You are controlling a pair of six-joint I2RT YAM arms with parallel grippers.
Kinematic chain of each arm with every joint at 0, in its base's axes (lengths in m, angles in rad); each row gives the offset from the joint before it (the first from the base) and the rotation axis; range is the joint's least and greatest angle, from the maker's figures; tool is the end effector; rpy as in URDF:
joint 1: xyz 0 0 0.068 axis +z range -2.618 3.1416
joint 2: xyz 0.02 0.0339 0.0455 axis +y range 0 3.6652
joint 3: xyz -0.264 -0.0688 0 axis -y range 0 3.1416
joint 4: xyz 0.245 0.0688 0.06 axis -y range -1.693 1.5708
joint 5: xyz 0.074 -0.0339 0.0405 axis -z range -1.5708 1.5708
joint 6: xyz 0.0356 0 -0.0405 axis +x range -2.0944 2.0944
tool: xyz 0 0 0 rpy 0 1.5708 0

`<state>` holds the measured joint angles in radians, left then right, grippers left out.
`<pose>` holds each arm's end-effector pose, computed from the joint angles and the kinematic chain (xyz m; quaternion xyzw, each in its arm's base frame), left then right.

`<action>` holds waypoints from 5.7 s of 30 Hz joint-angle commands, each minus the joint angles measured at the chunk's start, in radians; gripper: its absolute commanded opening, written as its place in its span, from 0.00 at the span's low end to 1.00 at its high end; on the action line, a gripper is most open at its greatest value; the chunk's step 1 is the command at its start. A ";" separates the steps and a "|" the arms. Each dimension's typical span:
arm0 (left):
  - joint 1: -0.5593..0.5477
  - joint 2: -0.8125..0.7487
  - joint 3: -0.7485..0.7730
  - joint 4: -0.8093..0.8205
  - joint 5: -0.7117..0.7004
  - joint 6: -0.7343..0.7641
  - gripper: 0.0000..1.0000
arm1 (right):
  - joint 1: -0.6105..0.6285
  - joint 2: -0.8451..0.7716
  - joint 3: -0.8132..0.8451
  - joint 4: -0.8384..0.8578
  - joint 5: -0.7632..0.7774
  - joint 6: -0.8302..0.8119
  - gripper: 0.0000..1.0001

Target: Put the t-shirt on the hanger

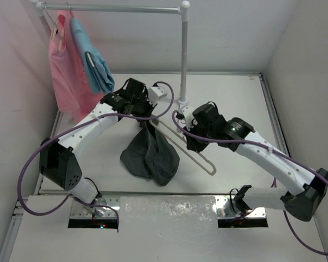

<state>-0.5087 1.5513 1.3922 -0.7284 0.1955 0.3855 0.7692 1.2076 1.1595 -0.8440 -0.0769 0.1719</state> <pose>0.2892 -0.1692 0.3134 0.4349 0.8314 -0.1123 0.3271 0.1724 0.1707 0.3232 -0.2895 0.8968 0.1831 0.2800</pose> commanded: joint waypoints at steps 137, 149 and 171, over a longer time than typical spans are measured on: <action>0.134 -0.224 -0.052 -0.289 0.392 0.790 0.00 | 0.055 -0.013 -0.061 0.665 -0.320 -0.117 0.00; 0.162 -0.249 -0.074 -0.178 0.205 0.341 0.00 | 0.038 -0.016 0.051 0.557 0.329 -0.029 0.92; 0.167 -0.254 -0.156 0.055 0.087 0.055 0.00 | 0.338 0.354 -0.100 0.784 0.201 -0.020 0.74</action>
<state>-0.3470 1.3048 1.2259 -0.7536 0.2878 0.4637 1.1076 1.5589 0.9554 -0.1871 0.0795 0.1947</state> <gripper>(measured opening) 0.048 0.733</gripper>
